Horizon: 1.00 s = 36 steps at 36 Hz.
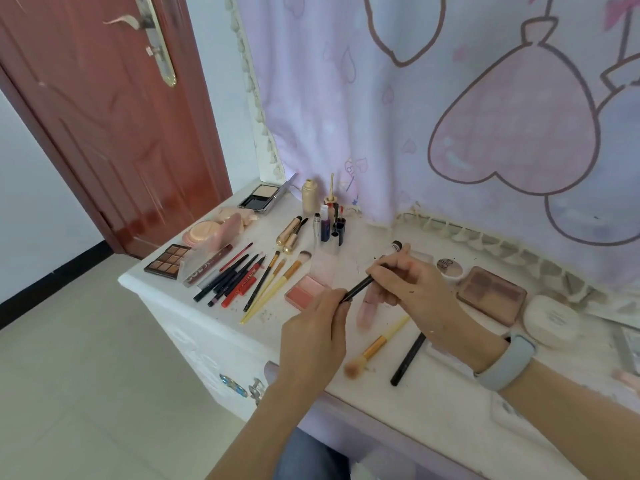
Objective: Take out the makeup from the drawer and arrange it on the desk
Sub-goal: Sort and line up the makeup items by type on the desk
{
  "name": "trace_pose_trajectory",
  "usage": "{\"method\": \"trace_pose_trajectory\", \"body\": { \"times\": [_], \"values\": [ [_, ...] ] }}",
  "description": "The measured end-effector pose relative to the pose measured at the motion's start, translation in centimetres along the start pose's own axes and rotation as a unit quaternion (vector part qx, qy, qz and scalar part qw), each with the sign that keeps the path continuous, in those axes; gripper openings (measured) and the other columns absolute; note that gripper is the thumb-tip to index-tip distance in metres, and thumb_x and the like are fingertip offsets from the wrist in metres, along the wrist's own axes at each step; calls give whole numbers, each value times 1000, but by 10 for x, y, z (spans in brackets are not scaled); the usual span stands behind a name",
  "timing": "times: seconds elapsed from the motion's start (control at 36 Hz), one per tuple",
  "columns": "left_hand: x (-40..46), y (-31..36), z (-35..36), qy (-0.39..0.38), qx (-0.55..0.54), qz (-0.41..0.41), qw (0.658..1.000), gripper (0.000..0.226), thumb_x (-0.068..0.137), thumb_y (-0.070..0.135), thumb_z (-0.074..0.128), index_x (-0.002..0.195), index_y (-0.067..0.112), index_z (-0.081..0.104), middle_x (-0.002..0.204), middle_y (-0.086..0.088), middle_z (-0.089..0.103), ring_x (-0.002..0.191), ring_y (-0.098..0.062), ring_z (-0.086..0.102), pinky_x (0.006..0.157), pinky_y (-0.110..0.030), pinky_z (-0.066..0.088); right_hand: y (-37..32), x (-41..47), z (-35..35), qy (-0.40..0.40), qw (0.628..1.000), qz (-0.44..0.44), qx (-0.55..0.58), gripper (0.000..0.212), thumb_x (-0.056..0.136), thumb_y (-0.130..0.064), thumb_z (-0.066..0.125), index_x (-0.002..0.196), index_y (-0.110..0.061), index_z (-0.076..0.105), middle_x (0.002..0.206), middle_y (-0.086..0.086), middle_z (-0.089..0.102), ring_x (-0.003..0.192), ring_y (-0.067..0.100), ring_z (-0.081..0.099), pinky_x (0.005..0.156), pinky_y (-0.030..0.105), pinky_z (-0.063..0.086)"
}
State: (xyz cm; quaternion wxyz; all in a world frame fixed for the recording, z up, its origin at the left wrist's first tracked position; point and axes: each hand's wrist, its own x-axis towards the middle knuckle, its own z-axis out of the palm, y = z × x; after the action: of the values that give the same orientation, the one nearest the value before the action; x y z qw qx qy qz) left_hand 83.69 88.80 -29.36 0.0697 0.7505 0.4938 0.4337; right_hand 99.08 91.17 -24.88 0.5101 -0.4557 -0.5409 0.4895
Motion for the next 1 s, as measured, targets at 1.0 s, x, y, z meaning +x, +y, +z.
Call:
{"method": "trace_pose_trajectory", "body": {
  "times": [1.0],
  "values": [
    [0, -41, -15, -11, -95, -220, 971, 17, 83, 5, 66, 92, 19, 66, 91, 6, 64, 77, -3, 61, 68, -3, 43, 36, 0, 7, -63, 804, -183, -562, 30, 88, -33, 56, 113, -19, 64, 97, -4, 64, 96, 19, 55, 85, 29, 38]
  ]
}}
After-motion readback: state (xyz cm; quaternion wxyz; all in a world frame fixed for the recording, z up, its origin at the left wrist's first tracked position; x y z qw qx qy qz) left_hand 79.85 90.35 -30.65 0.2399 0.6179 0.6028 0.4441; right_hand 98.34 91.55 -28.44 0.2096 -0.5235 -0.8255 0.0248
